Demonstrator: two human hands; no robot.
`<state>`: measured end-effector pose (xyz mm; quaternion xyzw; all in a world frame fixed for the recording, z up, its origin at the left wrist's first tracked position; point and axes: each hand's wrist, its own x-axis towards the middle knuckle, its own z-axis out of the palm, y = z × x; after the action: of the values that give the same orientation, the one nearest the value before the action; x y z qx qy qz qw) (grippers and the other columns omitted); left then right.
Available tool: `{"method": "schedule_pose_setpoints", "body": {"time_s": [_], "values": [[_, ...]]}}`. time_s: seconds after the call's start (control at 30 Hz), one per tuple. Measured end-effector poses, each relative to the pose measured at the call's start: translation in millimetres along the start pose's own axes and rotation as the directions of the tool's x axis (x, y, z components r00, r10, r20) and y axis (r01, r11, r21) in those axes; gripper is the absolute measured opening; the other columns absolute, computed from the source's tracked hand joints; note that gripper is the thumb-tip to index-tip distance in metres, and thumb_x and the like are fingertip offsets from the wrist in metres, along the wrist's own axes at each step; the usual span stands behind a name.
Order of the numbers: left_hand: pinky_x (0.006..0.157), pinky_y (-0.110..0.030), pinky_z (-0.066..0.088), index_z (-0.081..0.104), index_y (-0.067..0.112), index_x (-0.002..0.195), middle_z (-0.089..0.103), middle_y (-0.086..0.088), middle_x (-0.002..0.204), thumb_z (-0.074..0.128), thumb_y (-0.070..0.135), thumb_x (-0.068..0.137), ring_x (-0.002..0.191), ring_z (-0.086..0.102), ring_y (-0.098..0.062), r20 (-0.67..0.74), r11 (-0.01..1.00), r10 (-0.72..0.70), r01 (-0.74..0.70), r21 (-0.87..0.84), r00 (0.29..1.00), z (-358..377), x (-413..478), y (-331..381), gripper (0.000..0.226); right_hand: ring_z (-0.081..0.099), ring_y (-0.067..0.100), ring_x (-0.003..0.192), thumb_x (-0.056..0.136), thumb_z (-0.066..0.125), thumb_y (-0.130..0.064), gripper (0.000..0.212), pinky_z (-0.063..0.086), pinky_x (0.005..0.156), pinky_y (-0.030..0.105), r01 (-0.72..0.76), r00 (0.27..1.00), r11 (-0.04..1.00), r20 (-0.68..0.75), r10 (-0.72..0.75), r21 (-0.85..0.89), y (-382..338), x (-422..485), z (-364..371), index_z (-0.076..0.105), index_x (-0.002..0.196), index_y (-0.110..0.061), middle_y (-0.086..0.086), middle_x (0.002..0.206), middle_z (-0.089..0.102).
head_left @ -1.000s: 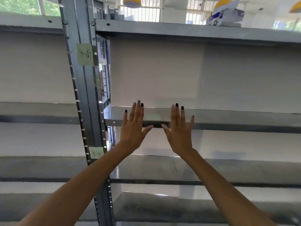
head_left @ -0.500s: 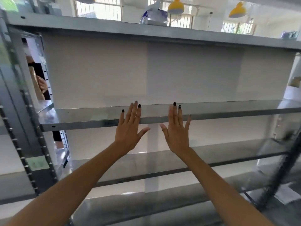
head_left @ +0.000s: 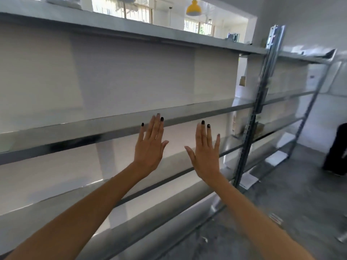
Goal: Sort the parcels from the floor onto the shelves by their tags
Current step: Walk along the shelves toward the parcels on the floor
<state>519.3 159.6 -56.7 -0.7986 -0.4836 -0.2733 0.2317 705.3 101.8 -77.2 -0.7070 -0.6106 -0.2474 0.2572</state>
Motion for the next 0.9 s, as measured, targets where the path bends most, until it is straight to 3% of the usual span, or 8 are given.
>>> {"method": "schedule_pose_setpoints", "body": {"time_s": [0.2, 0.33, 0.47, 0.57, 0.67, 0.77, 0.9], "values": [[0.119, -0.049, 0.014, 0.004, 0.008, 0.150, 0.000, -0.010, 0.160, 0.020, 0.049, 0.095, 0.147, 0.002, -0.027, -0.034, 0.982, 0.147, -0.150, -0.117, 0.989, 24, 44, 90, 0.071, 0.005, 0.028, 0.147, 0.094, 0.030, -0.057, 0.080, 0.011, 0.118, 0.055, -0.163, 0.987, 0.977, -0.019, 0.162, -0.138, 86, -12, -15, -0.001, 0.151, -0.011, 0.010, 0.160, 0.001], [0.119, -0.049, 0.015, 0.009, 0.007, 0.150, 0.007, -0.011, 0.160, 0.033, 0.046, 0.096, 0.147, 0.007, -0.025, -0.058, 0.941, 0.248, -0.255, -0.222, 0.967, 39, 64, 141, 0.070, 0.010, 0.028, 0.147, 0.093, 0.022, -0.057, 0.077, 0.013, 0.117, 0.056, -0.267, 0.961, 0.931, 0.003, 0.276, -0.250, 137, -19, -23, -0.001, 0.151, -0.011, 0.010, 0.160, 0.005], [0.118, -0.051, 0.017, 0.006, 0.011, 0.150, 0.001, -0.010, 0.160, 0.014, 0.048, 0.095, 0.148, 0.002, -0.026, -0.059, 0.889, 0.349, -0.350, -0.295, 0.935, 53, 83, 178, 0.068, 0.004, 0.027, 0.148, 0.093, 0.021, -0.058, 0.079, 0.003, 0.116, 0.056, -0.330, 0.935, 0.879, 0.008, 0.354, -0.344, 191, -21, -40, -0.006, 0.150, -0.010, 0.008, 0.160, 0.001], [0.118, -0.052, 0.016, 0.007, 0.012, 0.150, 0.000, -0.010, 0.160, 0.021, 0.049, 0.095, 0.148, 0.000, -0.027, -0.067, 0.867, 0.389, -0.389, -0.312, 0.919, 65, 98, 200, 0.068, -0.001, 0.024, 0.148, 0.094, 0.029, -0.056, 0.081, 0.002, 0.116, 0.059, -0.402, 0.907, 0.832, -0.041, 0.419, -0.381, 222, -22, -53, -0.007, 0.150, -0.011, 0.007, 0.161, -0.003], [0.118, -0.051, 0.013, 0.005, 0.013, 0.150, -0.003, -0.009, 0.160, 0.028, 0.049, 0.096, 0.148, -0.004, -0.024, -0.071, 0.821, 0.443, -0.436, -0.369, 0.894, 83, 112, 220, 0.069, -0.006, 0.023, 0.148, 0.092, 0.020, -0.061, 0.081, -0.002, 0.117, 0.058, -0.451, 0.875, 0.786, -0.035, 0.483, -0.424, 242, -30, -59, -0.010, 0.150, -0.012, 0.005, 0.161, -0.006], [0.119, -0.049, 0.009, 0.001, 0.013, 0.151, -0.008, -0.006, 0.160, 0.024, 0.053, 0.096, 0.147, -0.010, -0.020, -0.064, 0.773, 0.483, -0.460, -0.438, 0.873, 95, 122, 241, 0.071, -0.007, 0.023, 0.148, 0.086, 0.008, -0.065, 0.084, -0.005, 0.115, 0.057, -0.490, 0.849, 0.752, -0.044, 0.527, -0.441, 256, -39, -59, -0.010, 0.149, -0.013, 0.004, 0.161, -0.006], [0.119, -0.047, 0.004, -0.003, 0.013, 0.151, -0.014, -0.004, 0.159, 0.017, 0.059, 0.091, 0.147, -0.012, -0.020, -0.059, 0.689, 0.544, -0.486, -0.538, 0.837, 106, 126, 269, 0.077, -0.003, 0.025, 0.148, 0.089, 0.015, -0.062, 0.081, -0.004, 0.115, 0.058, -0.527, 0.824, 0.716, -0.068, 0.563, -0.458, 275, -54, -55, -0.008, 0.150, -0.014, 0.005, 0.161, -0.003]]}}
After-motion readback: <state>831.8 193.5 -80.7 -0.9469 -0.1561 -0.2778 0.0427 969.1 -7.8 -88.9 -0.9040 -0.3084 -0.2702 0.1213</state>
